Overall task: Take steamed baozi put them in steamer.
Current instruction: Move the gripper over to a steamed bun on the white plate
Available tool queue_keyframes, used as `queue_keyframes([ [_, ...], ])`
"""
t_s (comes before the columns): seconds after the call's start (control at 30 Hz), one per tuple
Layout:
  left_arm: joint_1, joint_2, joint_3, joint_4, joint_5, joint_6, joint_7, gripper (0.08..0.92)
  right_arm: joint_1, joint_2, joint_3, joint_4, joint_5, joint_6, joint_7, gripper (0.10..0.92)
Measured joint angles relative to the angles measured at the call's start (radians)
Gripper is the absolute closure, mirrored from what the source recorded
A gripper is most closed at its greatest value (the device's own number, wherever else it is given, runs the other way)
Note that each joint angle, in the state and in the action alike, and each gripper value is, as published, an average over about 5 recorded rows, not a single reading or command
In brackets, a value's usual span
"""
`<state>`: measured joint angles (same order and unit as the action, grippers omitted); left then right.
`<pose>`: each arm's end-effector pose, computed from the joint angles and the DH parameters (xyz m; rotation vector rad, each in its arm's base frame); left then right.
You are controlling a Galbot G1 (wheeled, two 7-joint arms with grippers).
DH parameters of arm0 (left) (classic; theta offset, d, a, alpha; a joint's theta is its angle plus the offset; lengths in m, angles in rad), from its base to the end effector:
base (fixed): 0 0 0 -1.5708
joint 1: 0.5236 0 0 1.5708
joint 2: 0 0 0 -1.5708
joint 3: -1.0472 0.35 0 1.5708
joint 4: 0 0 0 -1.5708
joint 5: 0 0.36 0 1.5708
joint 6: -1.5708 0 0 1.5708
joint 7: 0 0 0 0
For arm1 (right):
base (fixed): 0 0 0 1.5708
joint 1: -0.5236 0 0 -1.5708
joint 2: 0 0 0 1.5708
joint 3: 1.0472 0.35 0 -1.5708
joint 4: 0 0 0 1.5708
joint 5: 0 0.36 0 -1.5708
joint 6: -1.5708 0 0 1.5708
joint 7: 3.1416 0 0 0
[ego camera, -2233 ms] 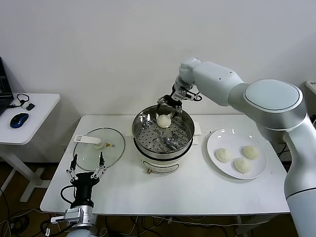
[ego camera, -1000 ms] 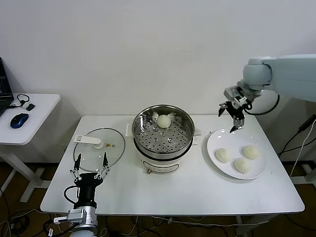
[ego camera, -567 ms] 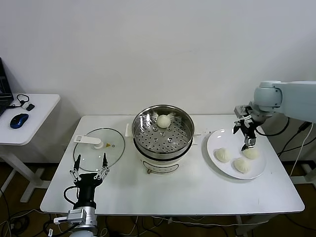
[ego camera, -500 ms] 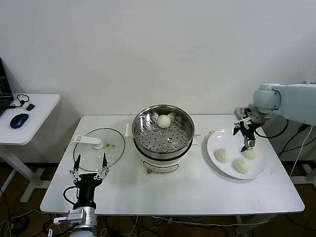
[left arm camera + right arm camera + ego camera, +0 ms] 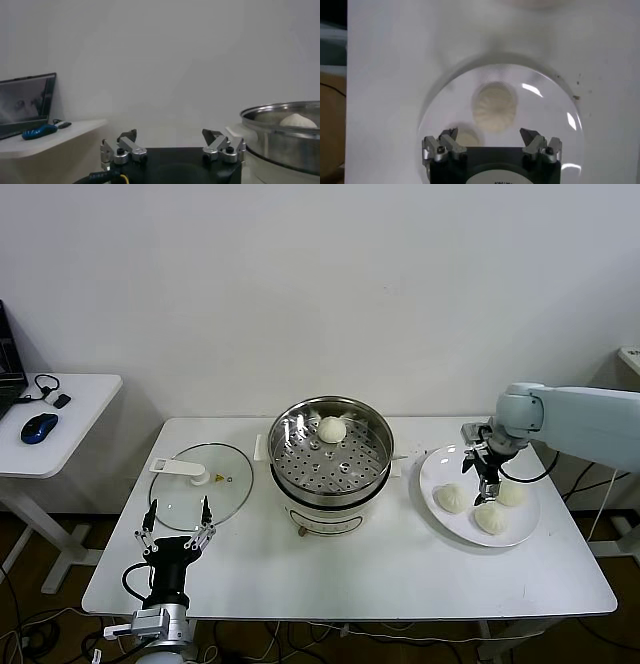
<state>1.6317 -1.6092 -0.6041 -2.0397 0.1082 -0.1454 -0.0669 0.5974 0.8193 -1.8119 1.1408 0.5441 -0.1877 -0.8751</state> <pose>0.1631 0.0186 -0.3336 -0.2188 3.1009 0.1868 0.5419 -0.1689 -0.1871 1.1828 -1.2651 1.2631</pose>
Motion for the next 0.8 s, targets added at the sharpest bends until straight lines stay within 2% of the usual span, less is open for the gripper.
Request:
queue_keyframes([
  [0.8, -0.001, 0.0, -0.012, 0.003, 0.002, -0.002, 0.001, 0.177, -0.177, 0.04, 0.159, -0.127, -0.053, 0.015, 0.022, 0.203],
])
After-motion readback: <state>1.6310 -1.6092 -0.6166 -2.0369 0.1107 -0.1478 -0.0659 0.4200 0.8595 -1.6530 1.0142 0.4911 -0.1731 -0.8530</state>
